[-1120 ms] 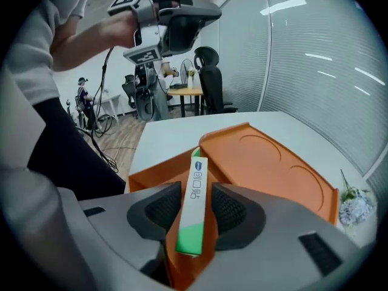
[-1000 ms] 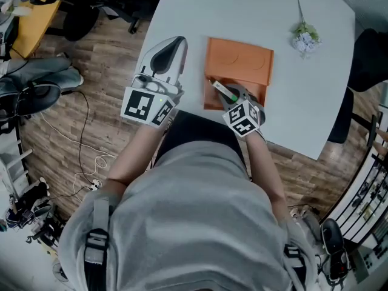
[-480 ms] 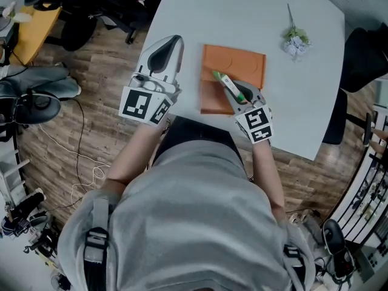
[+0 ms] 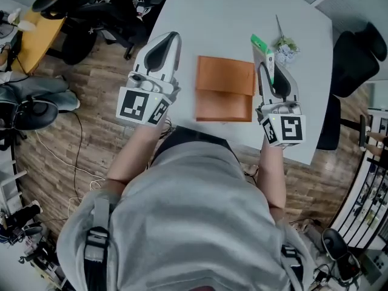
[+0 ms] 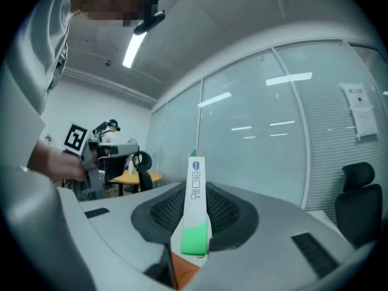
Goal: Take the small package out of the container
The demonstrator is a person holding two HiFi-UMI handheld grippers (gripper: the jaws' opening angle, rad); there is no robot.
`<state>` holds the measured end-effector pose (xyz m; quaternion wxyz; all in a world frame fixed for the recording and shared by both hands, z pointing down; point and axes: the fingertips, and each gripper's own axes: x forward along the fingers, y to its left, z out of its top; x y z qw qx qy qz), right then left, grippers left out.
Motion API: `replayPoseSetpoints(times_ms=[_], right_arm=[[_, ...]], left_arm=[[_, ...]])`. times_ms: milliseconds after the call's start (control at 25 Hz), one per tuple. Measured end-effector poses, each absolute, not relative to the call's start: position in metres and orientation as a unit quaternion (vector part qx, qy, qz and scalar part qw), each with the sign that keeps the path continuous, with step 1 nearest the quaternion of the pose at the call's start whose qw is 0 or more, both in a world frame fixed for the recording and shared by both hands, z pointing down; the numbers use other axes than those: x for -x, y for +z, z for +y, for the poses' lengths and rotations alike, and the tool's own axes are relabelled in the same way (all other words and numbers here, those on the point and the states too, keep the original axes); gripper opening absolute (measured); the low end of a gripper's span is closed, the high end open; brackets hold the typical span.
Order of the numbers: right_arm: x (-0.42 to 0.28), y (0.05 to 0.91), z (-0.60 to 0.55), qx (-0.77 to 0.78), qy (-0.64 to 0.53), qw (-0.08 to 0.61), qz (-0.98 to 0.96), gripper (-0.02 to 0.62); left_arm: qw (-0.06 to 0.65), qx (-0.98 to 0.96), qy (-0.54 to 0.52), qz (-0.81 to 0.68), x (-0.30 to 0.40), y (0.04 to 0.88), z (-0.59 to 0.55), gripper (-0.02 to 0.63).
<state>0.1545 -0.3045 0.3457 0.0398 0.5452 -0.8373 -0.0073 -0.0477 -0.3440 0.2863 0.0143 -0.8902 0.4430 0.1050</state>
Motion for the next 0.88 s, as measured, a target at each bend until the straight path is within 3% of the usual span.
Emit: replayPoseSetpoints(times_ms=[400,880], right_arm=[[-0.176,0.274,-0.285,-0.586,-0.05,-0.088,-0.804,0.114],[-0.156,0.261,-0.276,-0.579,-0.089,-0.055,-0.808,0.114]], left_arm=[[0.033,0.887,0.129,0.443,0.048,0.256,-0.338,0.02],[0.03,0.89,0.126,0.437,0.045,0.259,-0.337,0.02]])
